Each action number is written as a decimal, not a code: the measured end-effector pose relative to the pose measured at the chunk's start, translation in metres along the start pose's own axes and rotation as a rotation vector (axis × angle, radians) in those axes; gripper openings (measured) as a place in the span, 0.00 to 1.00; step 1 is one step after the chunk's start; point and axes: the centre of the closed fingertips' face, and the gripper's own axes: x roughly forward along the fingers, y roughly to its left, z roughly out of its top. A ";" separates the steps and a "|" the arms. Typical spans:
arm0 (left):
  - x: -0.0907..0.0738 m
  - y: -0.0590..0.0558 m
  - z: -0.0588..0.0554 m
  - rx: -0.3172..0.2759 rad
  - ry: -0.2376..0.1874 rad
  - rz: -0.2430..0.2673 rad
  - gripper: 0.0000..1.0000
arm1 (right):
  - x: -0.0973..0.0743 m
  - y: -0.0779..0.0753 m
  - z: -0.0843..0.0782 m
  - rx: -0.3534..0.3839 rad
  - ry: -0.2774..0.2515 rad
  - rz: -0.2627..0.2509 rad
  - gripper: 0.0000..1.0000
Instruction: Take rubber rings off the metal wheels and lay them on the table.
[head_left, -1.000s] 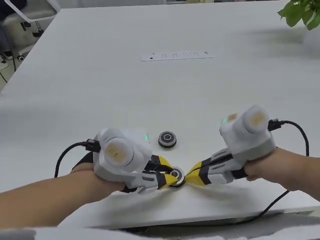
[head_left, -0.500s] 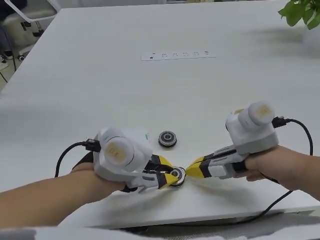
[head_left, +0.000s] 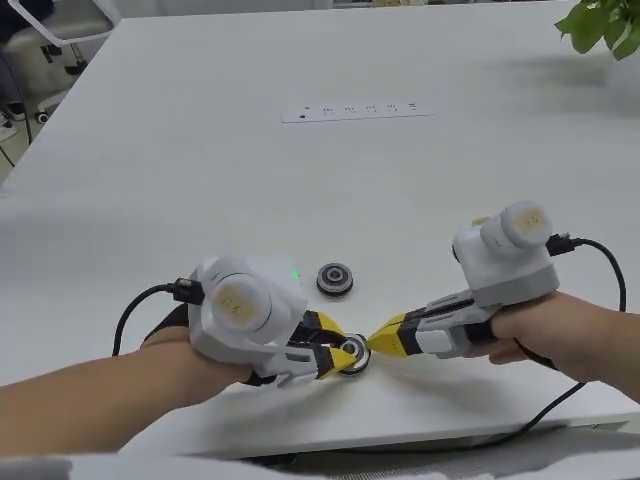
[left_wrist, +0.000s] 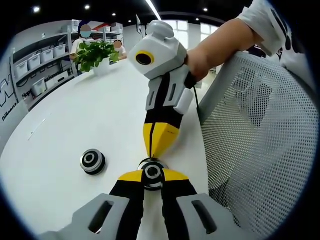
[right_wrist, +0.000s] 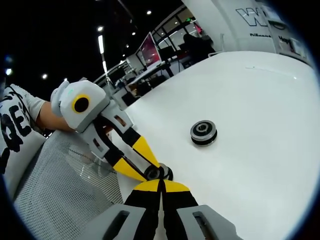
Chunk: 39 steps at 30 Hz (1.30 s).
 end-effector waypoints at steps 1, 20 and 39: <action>0.000 0.000 0.000 0.000 0.000 0.000 0.08 | 0.000 0.000 0.000 0.000 0.000 0.001 0.00; 0.000 -0.002 0.000 -0.006 -0.003 -0.004 0.08 | 0.005 0.012 0.005 -0.031 -0.011 0.043 0.00; 0.000 -0.002 0.000 -0.009 -0.012 -0.002 0.08 | 0.002 0.011 0.006 -0.030 -0.025 0.065 0.00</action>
